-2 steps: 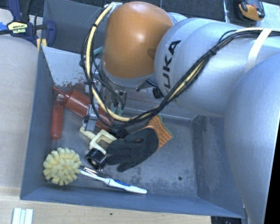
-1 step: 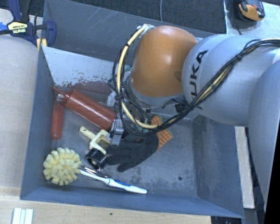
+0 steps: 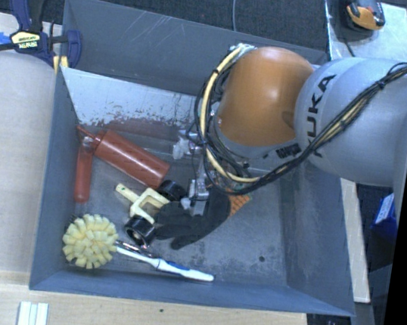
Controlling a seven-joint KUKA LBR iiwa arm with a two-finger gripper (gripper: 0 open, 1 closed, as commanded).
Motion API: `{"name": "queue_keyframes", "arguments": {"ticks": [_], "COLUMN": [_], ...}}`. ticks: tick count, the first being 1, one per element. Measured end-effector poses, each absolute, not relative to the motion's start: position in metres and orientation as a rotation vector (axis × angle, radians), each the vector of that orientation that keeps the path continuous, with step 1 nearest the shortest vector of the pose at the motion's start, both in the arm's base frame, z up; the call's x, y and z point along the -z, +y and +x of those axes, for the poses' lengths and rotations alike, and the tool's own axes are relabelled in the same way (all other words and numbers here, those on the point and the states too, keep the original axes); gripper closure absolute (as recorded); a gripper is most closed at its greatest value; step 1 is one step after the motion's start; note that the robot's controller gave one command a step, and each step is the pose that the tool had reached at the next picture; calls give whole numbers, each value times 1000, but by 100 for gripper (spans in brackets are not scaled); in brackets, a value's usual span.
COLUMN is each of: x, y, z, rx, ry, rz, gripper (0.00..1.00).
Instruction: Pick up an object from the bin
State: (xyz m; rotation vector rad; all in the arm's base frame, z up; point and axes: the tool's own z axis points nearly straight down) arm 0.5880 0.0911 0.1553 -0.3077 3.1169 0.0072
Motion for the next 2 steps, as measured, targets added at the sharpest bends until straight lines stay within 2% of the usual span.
{"name": "queue_keyframes", "arguments": {"ticks": [1, 2], "x": [-153, -105], "y": [52, 52], "z": [592, 576], "rx": [-3, -5], "ry": [3131, 3127], "rz": [-137, -80], "gripper": [0, 0]}}
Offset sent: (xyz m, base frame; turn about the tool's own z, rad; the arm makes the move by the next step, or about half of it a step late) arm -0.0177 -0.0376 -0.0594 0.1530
